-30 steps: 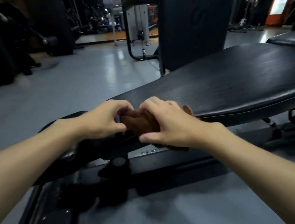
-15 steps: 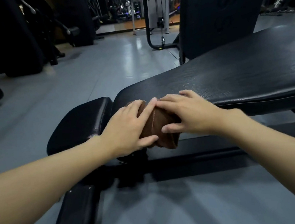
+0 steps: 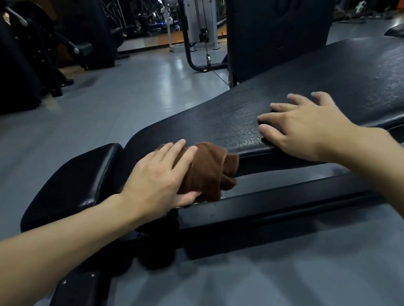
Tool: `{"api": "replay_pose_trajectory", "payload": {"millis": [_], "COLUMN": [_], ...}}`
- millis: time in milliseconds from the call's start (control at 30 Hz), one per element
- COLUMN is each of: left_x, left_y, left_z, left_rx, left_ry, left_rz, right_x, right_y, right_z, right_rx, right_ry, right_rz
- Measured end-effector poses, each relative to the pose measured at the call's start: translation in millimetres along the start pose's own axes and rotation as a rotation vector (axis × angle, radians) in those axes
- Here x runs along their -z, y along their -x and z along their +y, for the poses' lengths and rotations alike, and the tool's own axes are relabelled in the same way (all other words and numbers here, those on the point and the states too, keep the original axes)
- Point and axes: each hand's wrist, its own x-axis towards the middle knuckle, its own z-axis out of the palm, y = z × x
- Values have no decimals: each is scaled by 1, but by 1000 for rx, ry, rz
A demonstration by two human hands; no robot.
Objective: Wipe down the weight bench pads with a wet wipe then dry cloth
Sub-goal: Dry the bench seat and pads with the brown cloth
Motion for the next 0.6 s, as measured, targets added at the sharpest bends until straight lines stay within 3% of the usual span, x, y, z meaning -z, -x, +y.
{"api": "replay_pose_trajectory", "payload": {"millis": [167,433,600], "left_x": [7,-3,-5], "left_y": [-50,13,3], "left_z": [40,-13,-7], "left_rx": [-47,-108,-101], "left_ry": [20,-19,-16], "left_rz": [-17,59,69], "right_x": [1,-6,6], "right_y": [0,-2,9], "right_z": [2,2,32], "right_rx": [-24,-6,-39], "right_ry": [-37,-2,-13], "right_rz": [-66,6,12]}}
